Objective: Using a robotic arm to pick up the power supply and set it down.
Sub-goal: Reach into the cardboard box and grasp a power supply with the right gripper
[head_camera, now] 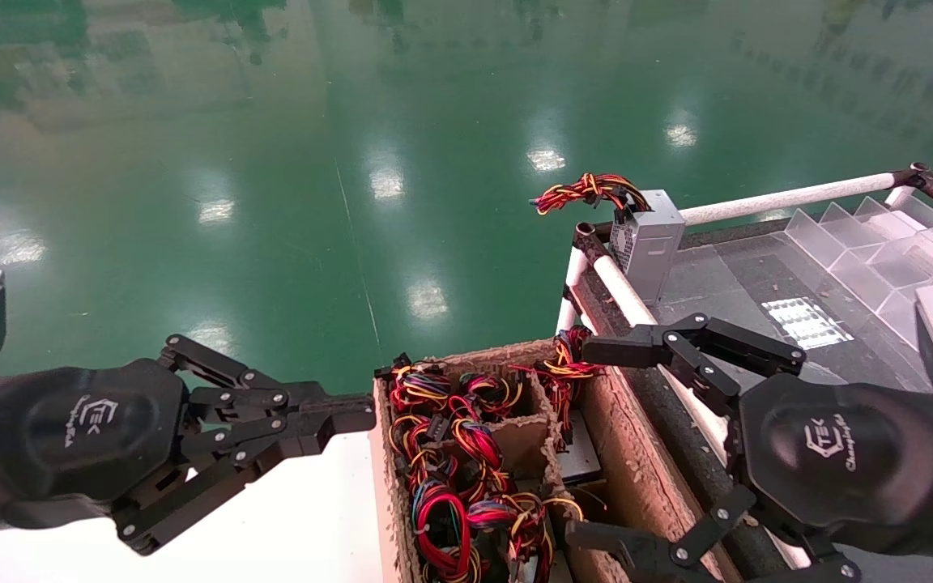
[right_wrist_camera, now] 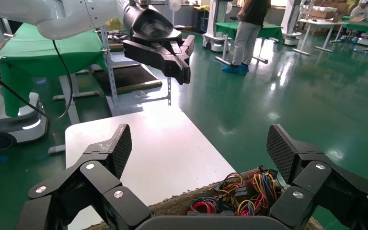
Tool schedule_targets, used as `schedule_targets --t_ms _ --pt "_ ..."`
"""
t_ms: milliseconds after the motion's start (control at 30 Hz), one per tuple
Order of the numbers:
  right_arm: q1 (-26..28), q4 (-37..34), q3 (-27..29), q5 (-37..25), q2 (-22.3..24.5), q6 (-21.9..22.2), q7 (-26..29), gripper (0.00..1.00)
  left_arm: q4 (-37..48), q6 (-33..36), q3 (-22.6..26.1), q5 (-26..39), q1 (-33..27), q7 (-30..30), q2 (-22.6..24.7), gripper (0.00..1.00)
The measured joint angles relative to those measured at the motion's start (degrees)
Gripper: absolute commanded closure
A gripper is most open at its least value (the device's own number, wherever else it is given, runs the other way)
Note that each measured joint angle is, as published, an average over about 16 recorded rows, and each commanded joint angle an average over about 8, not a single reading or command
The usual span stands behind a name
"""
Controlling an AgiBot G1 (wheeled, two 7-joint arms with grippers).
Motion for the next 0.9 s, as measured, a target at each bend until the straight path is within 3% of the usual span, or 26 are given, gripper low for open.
schedule_targets --t_ms 167,200,600,900 --pt "0.0 0.0 0.0 0.0 0.0 0.0 0.0 0.00 0.0 0.0 0.0 0.0 0.0 0.0 0.0 0.07" --pt "0.0 0.0 0.0 0.0 0.0 0.0 0.0 0.00 0.0 0.0 0.0 0.0 0.0 0.0 0.0 0.00" --pt "0.4 -1.3 -0.6 -1.3 -0.6 0.9 0.3 0.00 0.0 0.0 0.0 0.0 0.0 0.0 0.0 0.00" --pt "3.1 -5.7 -3.3 -7.5 -3.2 4.2 0.6 0.00 0.0 0.0 0.0 0.0 0.0 0.0 0.0 0.00"
